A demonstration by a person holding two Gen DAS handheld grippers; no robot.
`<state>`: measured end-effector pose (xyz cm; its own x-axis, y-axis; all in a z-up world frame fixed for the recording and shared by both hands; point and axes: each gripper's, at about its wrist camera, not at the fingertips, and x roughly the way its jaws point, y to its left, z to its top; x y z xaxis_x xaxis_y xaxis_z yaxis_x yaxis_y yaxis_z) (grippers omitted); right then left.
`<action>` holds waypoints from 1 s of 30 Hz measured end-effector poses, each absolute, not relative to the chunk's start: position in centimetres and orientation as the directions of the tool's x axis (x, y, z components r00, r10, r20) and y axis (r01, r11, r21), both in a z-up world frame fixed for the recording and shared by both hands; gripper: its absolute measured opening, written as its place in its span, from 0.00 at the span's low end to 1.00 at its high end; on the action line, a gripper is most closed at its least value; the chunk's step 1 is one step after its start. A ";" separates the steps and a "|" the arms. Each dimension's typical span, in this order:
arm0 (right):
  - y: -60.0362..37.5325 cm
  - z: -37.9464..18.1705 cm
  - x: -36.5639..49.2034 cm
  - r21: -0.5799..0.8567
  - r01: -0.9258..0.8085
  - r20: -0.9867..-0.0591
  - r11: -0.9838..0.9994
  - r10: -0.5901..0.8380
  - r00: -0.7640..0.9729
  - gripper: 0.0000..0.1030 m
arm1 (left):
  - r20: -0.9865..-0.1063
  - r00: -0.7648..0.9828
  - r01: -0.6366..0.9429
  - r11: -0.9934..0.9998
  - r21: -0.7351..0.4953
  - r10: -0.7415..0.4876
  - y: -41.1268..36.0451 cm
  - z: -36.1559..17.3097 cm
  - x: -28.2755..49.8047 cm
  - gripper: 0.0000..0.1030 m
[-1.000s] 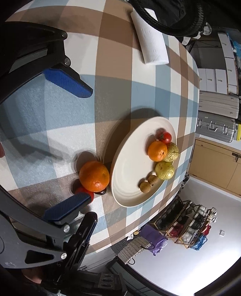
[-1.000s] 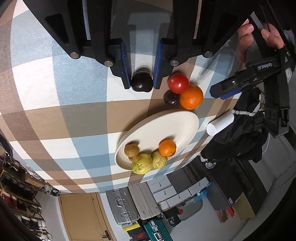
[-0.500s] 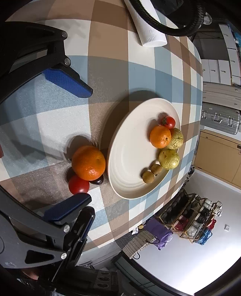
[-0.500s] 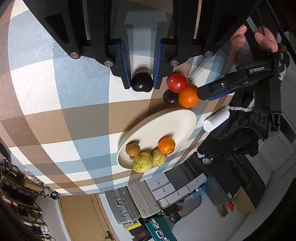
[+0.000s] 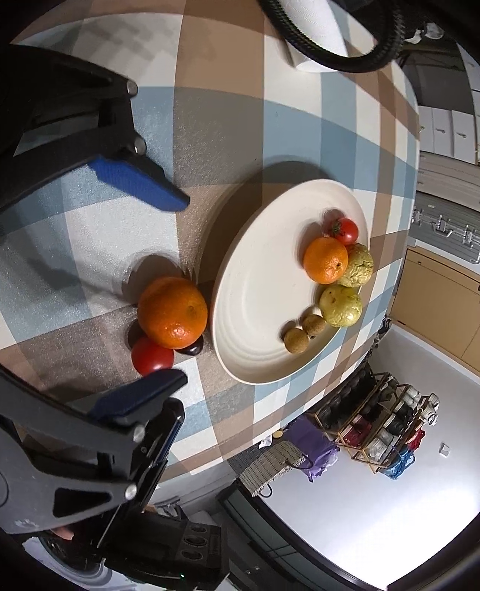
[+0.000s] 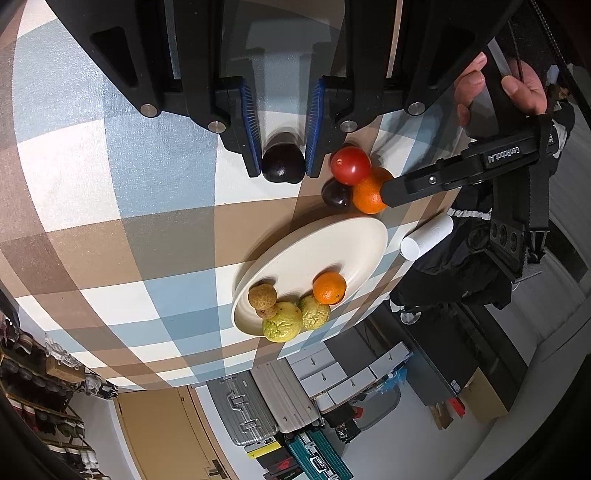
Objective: Organize fruits
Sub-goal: 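Grasp a dark purple plum with the right tool while the left tool grasps the orange, then carry the plum and orange onto the cream plate and open both tools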
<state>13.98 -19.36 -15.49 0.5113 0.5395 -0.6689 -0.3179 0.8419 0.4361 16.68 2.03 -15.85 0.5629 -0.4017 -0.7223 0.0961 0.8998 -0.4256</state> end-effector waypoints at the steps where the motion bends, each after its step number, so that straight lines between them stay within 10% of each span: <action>1: -19.4 -15.5 14.0 0.436 -0.318 -0.669 0.842 0.540 0.511 0.24 | -0.720 0.557 0.100 0.894 -0.437 -0.414 2.1 -16.0 16.7 0.69; 6: -19.3 -15.5 14.0 0.436 -0.318 -0.670 0.842 0.540 0.510 0.24 | -0.699 0.495 0.137 0.841 -0.524 -0.516 2.0 -16.6 17.3 0.37; 30: -18.8 -12.5 14.7 0.360 -0.341 -0.635 0.868 0.496 0.592 0.24 | -0.594 0.593 0.151 0.799 -0.582 -0.544 6.7 -13.0 16.6 0.37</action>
<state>14.65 -18.82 -12.49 0.5920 0.4960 -0.6352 -0.3410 0.8683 0.3602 16.64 6.67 -12.99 0.5927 -0.5444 -0.5936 0.1508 0.7990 -0.5822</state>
